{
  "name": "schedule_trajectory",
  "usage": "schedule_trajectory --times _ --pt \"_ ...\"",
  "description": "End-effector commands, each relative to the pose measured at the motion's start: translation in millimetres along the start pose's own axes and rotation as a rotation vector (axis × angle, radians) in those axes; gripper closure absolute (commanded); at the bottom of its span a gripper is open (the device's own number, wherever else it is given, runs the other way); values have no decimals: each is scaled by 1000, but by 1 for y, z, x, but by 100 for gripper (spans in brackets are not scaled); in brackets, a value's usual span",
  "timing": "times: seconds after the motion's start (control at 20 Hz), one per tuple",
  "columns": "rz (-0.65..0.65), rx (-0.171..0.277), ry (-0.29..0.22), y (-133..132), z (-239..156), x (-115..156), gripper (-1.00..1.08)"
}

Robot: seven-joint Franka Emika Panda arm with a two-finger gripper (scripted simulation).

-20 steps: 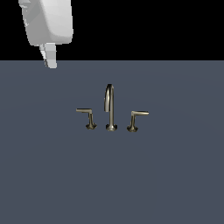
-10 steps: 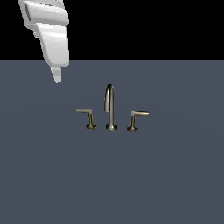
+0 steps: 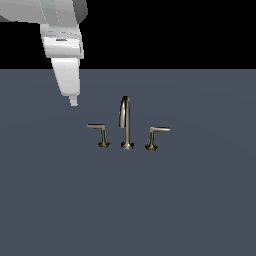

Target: Turn on the faucet by rotating a designated handle.

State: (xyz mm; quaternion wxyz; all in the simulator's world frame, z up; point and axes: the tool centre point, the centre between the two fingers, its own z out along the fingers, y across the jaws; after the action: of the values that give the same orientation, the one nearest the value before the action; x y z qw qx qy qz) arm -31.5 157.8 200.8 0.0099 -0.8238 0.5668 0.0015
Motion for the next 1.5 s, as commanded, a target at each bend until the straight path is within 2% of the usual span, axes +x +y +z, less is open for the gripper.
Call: schedule_trajectory --times 0.0,0.85,1.45 --pt "49 -1 3 -10 12 5 108" --pt "400 -10 18 -75 94 57 108" --pt "476 -11 17 -87 110 72 108"
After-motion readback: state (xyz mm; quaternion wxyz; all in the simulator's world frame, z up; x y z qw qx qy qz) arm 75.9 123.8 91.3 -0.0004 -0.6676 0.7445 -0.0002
